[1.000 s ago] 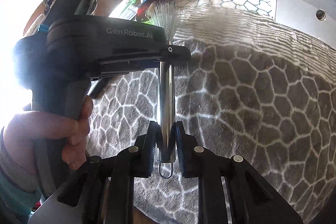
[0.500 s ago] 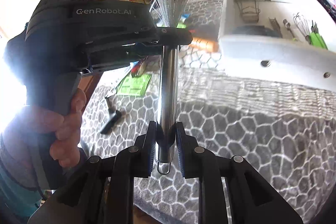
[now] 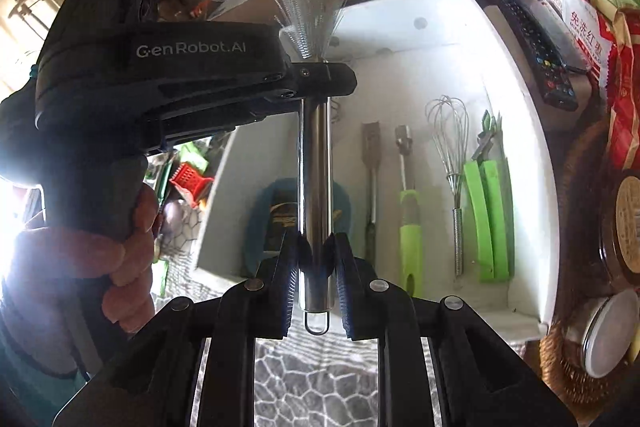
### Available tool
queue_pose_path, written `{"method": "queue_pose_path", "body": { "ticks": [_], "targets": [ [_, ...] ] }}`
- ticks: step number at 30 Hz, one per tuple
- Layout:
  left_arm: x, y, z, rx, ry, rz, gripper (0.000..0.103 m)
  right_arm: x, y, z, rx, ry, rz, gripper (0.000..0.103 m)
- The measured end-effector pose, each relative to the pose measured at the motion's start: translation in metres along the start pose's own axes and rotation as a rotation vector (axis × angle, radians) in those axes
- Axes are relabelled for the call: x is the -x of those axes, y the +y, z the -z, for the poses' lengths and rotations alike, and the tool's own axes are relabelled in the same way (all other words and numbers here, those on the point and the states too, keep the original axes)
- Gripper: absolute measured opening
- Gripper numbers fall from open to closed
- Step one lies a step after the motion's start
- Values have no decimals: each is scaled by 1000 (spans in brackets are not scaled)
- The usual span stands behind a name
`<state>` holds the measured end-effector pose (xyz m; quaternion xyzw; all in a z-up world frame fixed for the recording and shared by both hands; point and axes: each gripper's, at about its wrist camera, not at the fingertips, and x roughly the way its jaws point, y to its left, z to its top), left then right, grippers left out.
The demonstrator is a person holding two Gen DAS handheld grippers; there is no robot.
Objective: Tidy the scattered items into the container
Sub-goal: 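Lower the wire brush into the white box with both tools and release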
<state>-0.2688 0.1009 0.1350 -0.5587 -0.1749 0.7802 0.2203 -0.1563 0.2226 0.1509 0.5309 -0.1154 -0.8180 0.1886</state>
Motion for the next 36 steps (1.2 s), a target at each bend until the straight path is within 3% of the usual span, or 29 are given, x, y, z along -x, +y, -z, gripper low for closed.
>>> {"method": "queue_pose_path", "body": {
  "ticks": [4, 8, 14, 19, 21, 25, 28, 34, 36],
  "targets": [
    [-54, 20, -11, 39, 57, -51, 19, -42, -36, -16, -61, 101, 0, 18],
    [-91, 37, -9, 31, 107, -123, 20, -77, -43, -21, -37, 195, 32, 18],
    [-114, 51, -8, 15, 146, -160, 21, -102, -42, -24, -20, 280, 72, 19],
    [-121, 42, -3, -59, 192, -201, 30, -106, -42, -19, -22, 317, 102, 18],
    [-118, 36, -1, -88, 189, -232, 34, -101, -38, -15, -15, 324, 99, 18],
    [-98, 37, -2, -43, 154, -218, 41, -83, -32, -9, -13, 306, 97, 18],
    [-73, 42, -4, 13, 116, -161, 49, -70, -31, -6, -16, 294, 106, 18],
    [-6, 48, -19, 27, 22, -105, 54, -36, -32, -6, -44, 167, 106, 21],
    [15, 49, -19, 28, -13, -85, 62, -35, -28, -9, -29, 149, 132, 21]
  ]
}}
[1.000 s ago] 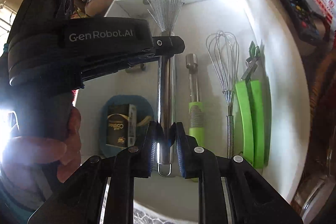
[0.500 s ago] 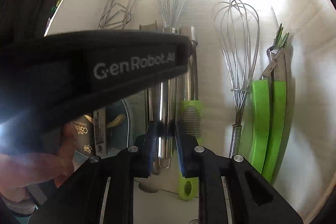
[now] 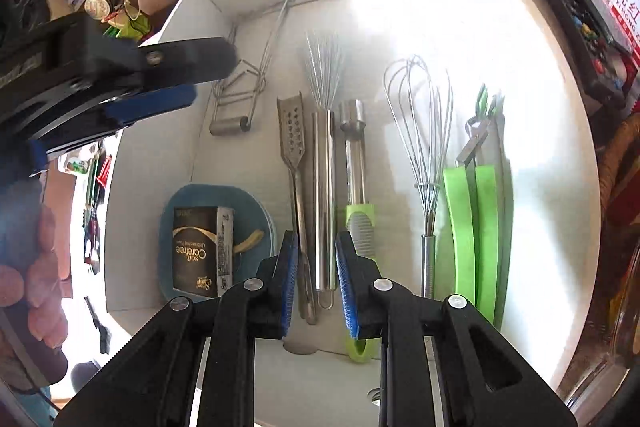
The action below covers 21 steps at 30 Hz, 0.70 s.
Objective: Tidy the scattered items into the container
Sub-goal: 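Lower the wire brush into the white box with both tools and release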
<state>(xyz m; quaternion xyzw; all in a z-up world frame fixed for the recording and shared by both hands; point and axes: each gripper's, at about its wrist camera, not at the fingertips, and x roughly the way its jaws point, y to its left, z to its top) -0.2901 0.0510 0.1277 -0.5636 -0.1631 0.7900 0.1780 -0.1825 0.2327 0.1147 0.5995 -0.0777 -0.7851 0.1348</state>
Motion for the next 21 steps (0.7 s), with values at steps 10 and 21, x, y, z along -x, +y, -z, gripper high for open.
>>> {"method": "queue_pose_path", "body": {
  "ticks": [10, 21],
  "targets": [
    [98, 56, 45, -41, -114, -3, 73, -63, 12, -113, 27, -33, 139, 41],
    [103, 79, 59, -66, -101, 8, 73, -128, 36, -153, 171, 35, 307, 20]
  ]
}}
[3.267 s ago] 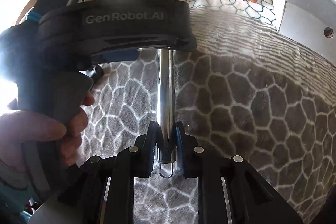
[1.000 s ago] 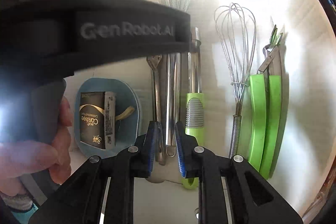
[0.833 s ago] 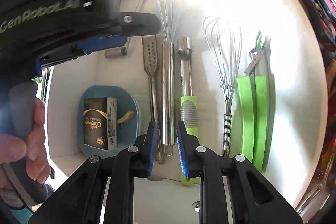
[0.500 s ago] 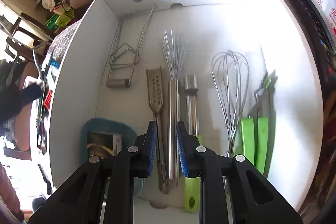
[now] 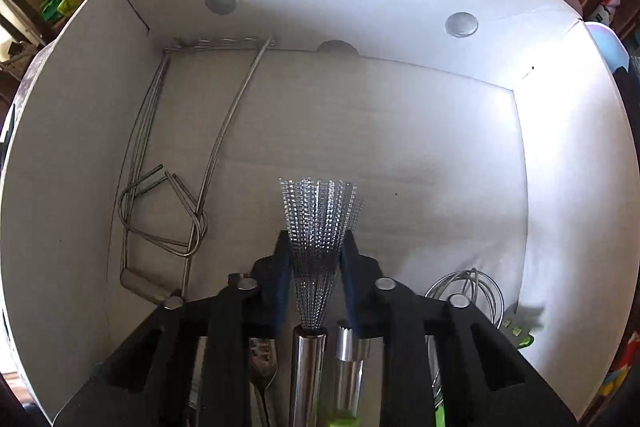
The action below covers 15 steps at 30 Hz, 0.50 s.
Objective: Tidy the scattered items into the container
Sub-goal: 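Lower the wire brush into the white box with both tools and release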
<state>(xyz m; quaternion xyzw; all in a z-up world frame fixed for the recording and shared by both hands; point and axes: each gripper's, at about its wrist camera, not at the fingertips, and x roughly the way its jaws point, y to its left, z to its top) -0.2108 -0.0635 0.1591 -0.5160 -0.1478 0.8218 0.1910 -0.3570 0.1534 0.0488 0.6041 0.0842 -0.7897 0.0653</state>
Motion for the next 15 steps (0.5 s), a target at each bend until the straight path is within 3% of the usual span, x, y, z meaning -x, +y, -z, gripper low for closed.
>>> {"method": "queue_pose_path", "body": {
  "ticks": [5, 12, 15],
  "targets": [
    [-9, -12, 0, -19, 6, 10, 73, 11, 6, 13, 55, 8, 27, 19],
    [-12, -30, 13, -35, 22, 24, 73, 22, -2, 43, 29, 17, 19, 19],
    [-8, -34, 19, -44, 31, 16, 73, 32, -8, 44, 1, -5, 27, 30]
  ]
}}
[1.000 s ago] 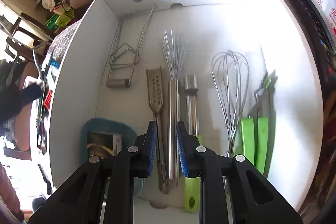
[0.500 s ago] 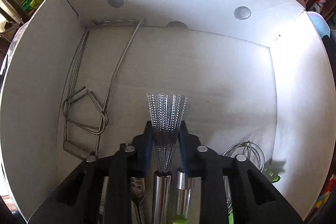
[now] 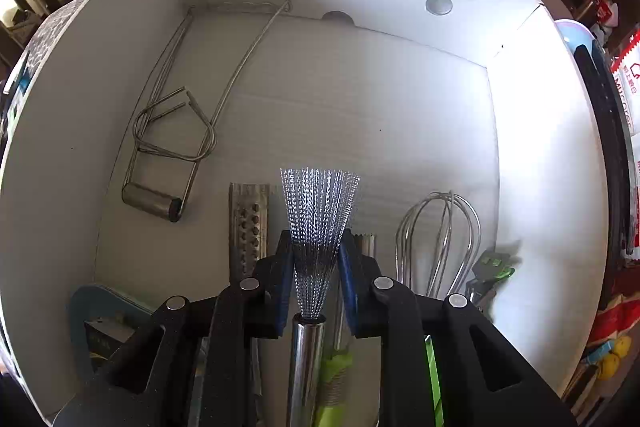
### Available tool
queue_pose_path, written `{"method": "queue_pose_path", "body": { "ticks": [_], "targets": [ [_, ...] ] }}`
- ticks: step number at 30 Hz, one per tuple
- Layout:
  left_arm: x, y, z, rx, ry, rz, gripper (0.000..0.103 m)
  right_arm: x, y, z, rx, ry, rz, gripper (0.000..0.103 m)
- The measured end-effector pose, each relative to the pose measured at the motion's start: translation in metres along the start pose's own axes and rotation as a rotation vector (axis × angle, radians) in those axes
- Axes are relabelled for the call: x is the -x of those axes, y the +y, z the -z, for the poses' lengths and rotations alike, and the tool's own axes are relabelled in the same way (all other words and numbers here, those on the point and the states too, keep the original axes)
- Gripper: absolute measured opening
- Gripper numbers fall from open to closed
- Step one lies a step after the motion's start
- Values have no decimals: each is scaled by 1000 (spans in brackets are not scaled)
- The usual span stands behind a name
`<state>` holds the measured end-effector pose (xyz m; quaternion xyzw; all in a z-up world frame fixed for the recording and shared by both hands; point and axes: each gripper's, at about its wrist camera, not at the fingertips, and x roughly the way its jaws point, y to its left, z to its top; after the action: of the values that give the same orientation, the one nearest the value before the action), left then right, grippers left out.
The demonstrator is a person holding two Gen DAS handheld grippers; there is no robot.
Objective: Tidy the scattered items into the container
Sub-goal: 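Lower the wire brush into the white box with both tools and release, then move the right tool back toward the pile of items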
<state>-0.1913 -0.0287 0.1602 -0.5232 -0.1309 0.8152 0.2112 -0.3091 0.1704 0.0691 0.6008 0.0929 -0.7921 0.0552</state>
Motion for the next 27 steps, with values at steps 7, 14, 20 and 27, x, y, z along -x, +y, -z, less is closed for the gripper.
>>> {"method": "queue_pose_path", "body": {
  "ticks": [7, 14, 20, 27],
  "targets": [
    [43, 11, 25, -15, -34, -34, 73, 92, -22, 1, -81, -171, -67, 58],
    [116, 89, 96, 77, -111, -180, 80, 175, 13, 72, -53, -303, -252, 65],
    [156, 163, 169, 160, -143, -345, 88, 188, 106, 135, 11, -320, -414, 71],
    [175, 219, 228, 269, -187, -402, 103, 155, 212, 176, 99, -249, -458, 77]
  ]
}}
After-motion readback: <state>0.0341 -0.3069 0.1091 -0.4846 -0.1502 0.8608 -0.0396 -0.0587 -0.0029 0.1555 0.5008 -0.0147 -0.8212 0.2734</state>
